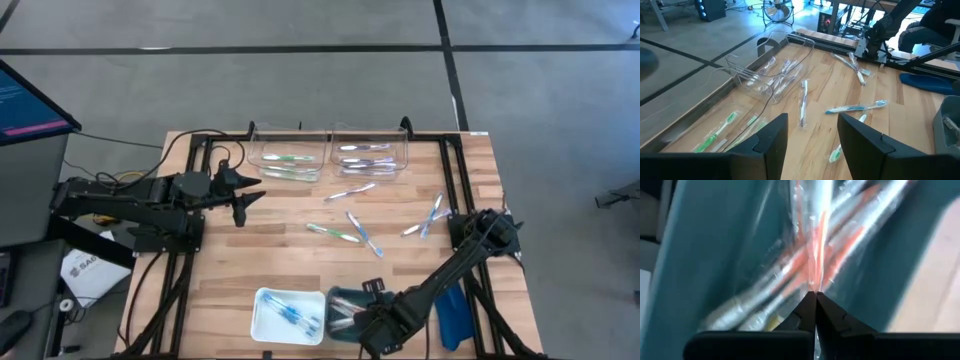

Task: Pick & Place Toothbrushes
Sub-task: Put the orange toothbrush into the green bin, then put the purple toothbrush into the right transparent bin

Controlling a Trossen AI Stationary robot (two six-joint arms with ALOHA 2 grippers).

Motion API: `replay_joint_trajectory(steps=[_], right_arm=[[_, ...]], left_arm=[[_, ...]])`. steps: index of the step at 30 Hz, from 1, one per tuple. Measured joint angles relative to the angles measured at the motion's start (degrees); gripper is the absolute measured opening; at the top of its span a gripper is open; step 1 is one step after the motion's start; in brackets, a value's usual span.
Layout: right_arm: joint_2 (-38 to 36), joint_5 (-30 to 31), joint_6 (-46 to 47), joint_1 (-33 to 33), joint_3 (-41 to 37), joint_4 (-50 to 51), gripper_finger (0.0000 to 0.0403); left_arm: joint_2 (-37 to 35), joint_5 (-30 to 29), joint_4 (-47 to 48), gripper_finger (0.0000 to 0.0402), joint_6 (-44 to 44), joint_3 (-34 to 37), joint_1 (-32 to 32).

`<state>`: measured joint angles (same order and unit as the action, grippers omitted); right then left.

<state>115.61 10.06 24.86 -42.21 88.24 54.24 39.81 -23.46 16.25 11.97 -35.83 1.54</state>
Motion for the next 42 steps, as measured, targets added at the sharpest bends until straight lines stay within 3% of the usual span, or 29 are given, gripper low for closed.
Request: replay_joint_trajectory(steps=[5,19,32,42], right_arm=[[0.02,-1.21,0.06,0.03,-2.37,-4.11,0.0000],[0.02,-1.15,7.90,1.93,-2.42,-3.72,0.0011],[0.02,2.07,8.65,1.80,-2.31,-4.25,0.0118],[0.02,5.01,7.99,1.78,3.66,-4.13,0.0228]], left_arm=[[0.00,0.00,-0.03,0.0168,-0.13,0.00,0.00],[0.00,0.00,-0.07,0.0168,-0.11,0.00,0.00],[0.00,0.00,-0.17,0.0168,-0.11,0.00,0.00],[0.00,0.00,-0.22,0.0168,-0.11,0.00,0.00]])
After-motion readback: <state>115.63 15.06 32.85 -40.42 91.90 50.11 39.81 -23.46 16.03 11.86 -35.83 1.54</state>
